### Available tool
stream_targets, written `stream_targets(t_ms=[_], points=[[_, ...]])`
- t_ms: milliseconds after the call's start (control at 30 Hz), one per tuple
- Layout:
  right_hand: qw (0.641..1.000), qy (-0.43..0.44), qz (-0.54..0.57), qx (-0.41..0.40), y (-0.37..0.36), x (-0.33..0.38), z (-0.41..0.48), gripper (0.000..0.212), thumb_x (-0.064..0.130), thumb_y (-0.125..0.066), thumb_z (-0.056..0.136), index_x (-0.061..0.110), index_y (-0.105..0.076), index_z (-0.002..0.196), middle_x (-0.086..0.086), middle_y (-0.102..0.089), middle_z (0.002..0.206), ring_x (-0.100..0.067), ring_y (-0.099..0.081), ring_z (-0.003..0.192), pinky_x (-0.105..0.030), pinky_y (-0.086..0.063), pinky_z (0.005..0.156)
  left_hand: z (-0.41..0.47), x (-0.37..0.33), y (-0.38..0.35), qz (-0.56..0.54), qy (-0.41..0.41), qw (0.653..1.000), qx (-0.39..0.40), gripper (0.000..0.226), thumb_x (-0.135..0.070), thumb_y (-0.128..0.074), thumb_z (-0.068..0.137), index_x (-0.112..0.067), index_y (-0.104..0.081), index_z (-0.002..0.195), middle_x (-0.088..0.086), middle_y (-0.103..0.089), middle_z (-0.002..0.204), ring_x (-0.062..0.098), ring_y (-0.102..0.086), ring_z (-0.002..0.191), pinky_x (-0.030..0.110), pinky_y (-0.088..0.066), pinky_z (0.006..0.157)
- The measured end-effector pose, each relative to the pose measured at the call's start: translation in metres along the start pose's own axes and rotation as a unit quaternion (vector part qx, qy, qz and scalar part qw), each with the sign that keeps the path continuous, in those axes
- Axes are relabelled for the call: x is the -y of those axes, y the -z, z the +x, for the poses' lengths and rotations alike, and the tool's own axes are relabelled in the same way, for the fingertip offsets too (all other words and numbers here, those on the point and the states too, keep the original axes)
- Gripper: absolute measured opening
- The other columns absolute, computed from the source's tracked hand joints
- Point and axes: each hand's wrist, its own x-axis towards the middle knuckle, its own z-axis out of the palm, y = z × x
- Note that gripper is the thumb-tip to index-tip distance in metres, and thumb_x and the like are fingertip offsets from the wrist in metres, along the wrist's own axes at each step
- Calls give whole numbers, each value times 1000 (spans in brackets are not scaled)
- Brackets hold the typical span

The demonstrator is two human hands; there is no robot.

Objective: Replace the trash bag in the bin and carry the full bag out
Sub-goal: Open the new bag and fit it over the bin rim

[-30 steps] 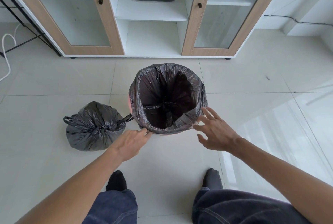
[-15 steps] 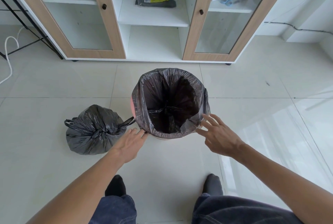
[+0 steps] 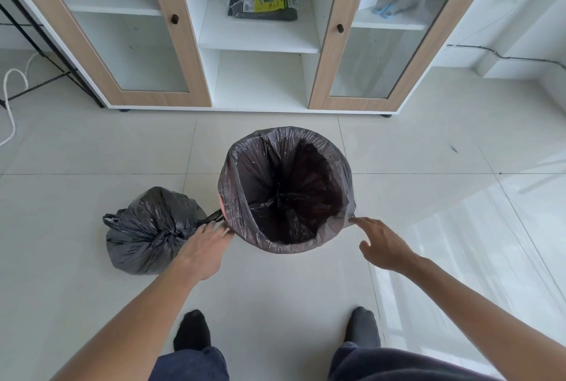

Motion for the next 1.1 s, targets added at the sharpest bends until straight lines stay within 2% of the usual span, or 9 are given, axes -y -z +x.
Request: stream_targets(t_ms=[100,200,267,400,467,700,767,900,1100], points=[[992,-61,112,-4,-1,4,11,55,-5,-43,83,12,-59,132,-2,-62,134,-23,-58,124,-24,-38,104,3,5,6,-125,3,992,-32,53,-1,-41,92,-18,-47,141,4,-51,135,25,-49,126,37,-40,105],[948,-146,260,-112,15,9,23,38,-2,-42,87,14,-72,105,-4,-76,96,-24,-73,86,-37,-57,85,5,10,17,-283,88,951,-84,30,2,-39,88,-13,-64,82,4,-60,80,29,-60,72,36,-45,67],[912,-182,334,-151,29,12,31,27,9,-46,92,12,-71,102,-8,-74,85,-27,-73,75,-41,-61,70,7,15,29,-358,171,908,-132,33,0,-45,87,-18,-68,70,-1,-59,62,22,-55,52,31,-45,60],[903,-207,357,-120,42,26,55,29,27,-51,95,6,-71,93,-13,-72,87,-28,-73,71,-36,-62,61,10,15,63,-455,292,808,-232,8,-25,-65,87,-22,-72,87,-12,-71,77,12,-67,67,31,-57,72],[918,-213,306,-132,38,32,66,33,30,-51,94,7,-71,83,-14,-72,79,-30,-72,63,-39,-62,61,16,9,71,-481,307,788,-232,16,-38,-70,83,-23,-74,86,-11,-71,72,9,-68,68,29,-58,71],[908,-270,236,-215,10,58,67,42,31,-44,98,5,-62,70,-14,-57,61,-38,-55,67,-34,-41,61,38,-5,71,-425,371,785,-256,48,-37,-89,66,-14,-63,99,2,-71,82,23,-69,79,32,-51,65],[917,-261,230,-196,16,58,70,43,33,-45,97,8,-62,67,-14,-62,62,-37,-62,65,-36,-49,62,39,-1,74,-427,390,772,-263,41,-31,-90,67,-12,-67,95,3,-73,81,24,-70,80,32,-53,67],[931,-243,211,-170,22,54,73,42,39,-45,95,14,-64,67,-13,-66,64,-37,-67,62,-41,-57,69,39,4,77,-431,393,761,-283,23,-21,-85,74,-11,-71,60,-1,-59,53,22,-65,55,27,-50,54],[934,-241,209,-161,28,56,74,42,35,-46,96,10,-65,68,-15,-68,64,-33,-69,56,-39,-57,70,46,7,61,-453,370,763,-275,28,-21,-72,88,-8,-68,64,11,-72,68,28,-69,64,32,-54,61]])
